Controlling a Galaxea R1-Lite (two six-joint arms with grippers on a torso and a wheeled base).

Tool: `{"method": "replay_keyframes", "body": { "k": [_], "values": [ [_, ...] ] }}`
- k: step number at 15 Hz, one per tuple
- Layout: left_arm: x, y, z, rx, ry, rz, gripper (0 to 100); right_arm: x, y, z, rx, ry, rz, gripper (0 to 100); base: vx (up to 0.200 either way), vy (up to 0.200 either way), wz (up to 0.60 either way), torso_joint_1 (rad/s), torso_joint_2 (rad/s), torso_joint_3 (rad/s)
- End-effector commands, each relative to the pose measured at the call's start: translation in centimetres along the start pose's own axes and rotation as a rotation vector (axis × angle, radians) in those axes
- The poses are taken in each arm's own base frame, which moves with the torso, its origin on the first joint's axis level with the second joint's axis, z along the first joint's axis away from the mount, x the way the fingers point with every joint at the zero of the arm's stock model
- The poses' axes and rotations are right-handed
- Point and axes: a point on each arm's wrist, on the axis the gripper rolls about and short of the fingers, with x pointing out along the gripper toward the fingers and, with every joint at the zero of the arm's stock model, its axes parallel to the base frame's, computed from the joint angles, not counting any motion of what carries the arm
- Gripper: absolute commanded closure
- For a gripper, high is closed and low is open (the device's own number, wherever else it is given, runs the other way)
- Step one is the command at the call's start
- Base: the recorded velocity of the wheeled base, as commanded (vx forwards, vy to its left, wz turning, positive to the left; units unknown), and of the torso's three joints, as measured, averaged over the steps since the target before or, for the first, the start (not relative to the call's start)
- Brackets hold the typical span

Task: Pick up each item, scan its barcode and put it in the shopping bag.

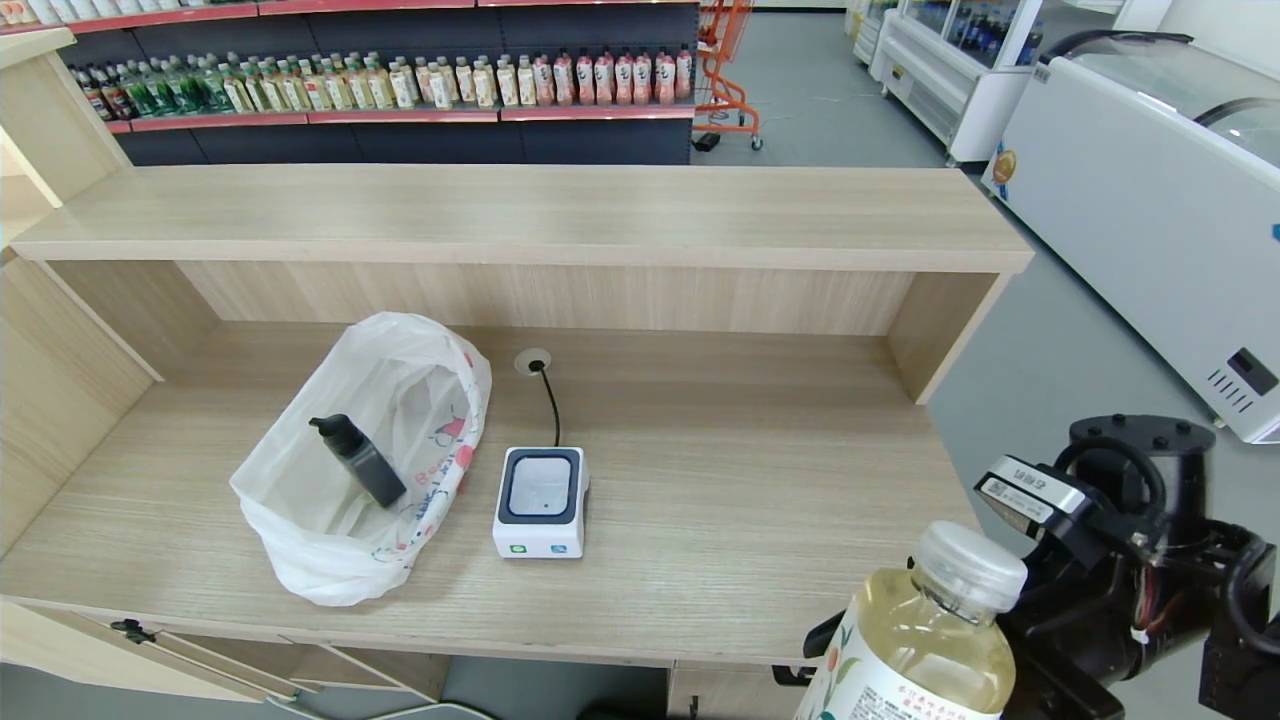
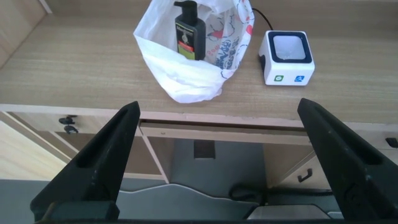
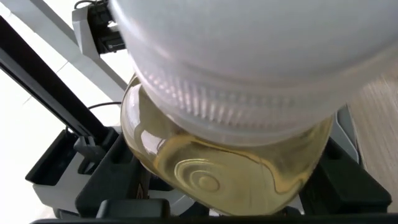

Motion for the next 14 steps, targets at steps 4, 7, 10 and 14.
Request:
{"method": "replay_keyframes", "body": {
  "k": [4, 7, 10, 14],
  "values": [
    [0.00, 0.00, 0.00, 0.000, 0.000, 0.001, 0, -0.16, -0.07, -0.37, 0.021, 0.001, 0.001, 100, 0.000, 0.000, 0.00, 0.000, 0.00, 0.000],
    [0.00, 0.00, 0.00, 0.000, 0.000, 0.000, 0, -0.18, 0.00, -0.34, 0.020, 0.001, 0.000, 100, 0.000, 0.000, 0.00, 0.000, 0.00, 0.000],
    [0.00, 0.00, 0.00, 0.000, 0.000, 0.000, 0, -0.21, 0.12, -0.22, 0.026, 0.003, -0.002, 100, 0.000, 0.000, 0.00, 0.000, 0.00, 0.000],
    [0.00, 0.00, 0.00, 0.000, 0.000, 0.000, 0, -0.28, 0.08, -0.12, 0.023, 0.002, -0.008, 100, 0.000, 0.000, 0.00, 0.000, 0.00, 0.000]
  ]
}}
